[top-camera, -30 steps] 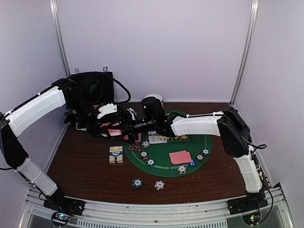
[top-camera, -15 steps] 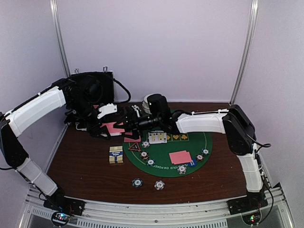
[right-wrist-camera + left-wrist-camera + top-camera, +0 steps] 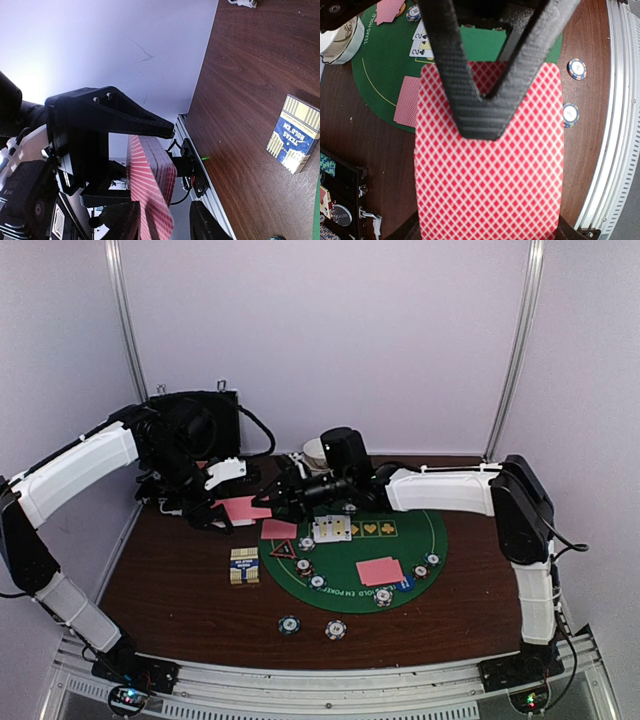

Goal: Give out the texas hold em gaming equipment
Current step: Pick up the poker card from the face-down deck piles.

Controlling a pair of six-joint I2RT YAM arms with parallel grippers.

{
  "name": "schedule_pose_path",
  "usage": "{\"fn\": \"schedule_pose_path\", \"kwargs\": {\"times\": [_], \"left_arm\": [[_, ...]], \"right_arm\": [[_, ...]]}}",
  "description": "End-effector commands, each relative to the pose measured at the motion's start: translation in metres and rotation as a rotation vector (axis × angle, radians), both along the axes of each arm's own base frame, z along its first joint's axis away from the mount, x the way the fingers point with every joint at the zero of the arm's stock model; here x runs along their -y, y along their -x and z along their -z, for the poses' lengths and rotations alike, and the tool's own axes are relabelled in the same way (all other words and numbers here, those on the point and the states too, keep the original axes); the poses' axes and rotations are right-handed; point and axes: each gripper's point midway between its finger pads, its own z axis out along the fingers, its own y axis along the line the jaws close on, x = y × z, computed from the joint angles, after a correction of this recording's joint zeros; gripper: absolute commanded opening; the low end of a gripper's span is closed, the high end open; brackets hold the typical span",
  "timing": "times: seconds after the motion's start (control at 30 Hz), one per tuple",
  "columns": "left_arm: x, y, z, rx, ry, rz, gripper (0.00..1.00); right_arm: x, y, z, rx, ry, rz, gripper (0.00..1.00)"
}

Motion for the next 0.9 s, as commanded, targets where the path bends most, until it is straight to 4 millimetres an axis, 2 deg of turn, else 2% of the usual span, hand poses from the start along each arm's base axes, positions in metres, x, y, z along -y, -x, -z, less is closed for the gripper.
{"fn": "schedule_pose_path", "kwargs": {"times": [0.0, 0.17, 0.53, 0.7, 0.87], "left_arm": [[0.002, -0.005, -0.01, 0.034, 0.031, 0.002, 0.0], [0.003, -0.006, -0.01, 0.033, 0.029, 0.002, 0.0], [0.002, -0.006, -0.009, 0.035, 0.024, 0.0, 0.0], [0.001, -0.006, -0.01, 0.037, 0.023, -0.001, 0.0], [0.002, -0.006, -0.01, 0.037, 0.026, 0.0, 0.0]], "right_arm": [[0.011, 0.006, -0.033, 0.04, -0.039, 0.001, 0.32], [0.012, 0.009, -0.045, 0.032, -0.075, -0.001, 0.25], [0.019, 0.014, -0.048, 0.031, -0.058, -0.018, 0.0], [0.033, 0.006, -0.052, 0.049, -0.038, 0.001, 0.0], [0.059, -0.006, -0.048, 0.057, 0.009, 0.038, 0.0]]}}
